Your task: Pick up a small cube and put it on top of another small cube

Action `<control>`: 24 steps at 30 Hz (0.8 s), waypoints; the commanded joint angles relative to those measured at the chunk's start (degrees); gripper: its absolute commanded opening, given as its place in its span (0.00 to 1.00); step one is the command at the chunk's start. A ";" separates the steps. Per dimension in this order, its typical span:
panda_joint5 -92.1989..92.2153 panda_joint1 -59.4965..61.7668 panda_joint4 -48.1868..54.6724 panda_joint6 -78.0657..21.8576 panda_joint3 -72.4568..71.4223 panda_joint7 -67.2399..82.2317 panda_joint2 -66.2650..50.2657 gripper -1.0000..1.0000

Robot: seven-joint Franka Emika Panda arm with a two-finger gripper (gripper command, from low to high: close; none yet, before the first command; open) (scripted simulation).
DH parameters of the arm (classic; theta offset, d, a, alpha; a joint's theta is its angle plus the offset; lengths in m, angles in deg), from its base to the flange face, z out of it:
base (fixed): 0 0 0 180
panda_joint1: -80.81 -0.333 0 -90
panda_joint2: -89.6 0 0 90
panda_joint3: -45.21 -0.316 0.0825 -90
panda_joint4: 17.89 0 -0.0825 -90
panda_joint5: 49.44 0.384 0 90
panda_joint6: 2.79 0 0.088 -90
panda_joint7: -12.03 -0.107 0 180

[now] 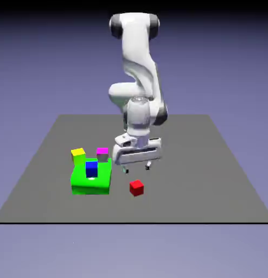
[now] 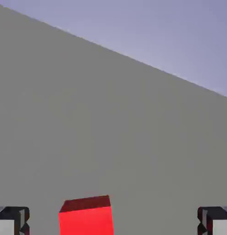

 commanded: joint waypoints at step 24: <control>0.20 4.31 1.51 -9.68 7.21 -5.68 4.95 0.00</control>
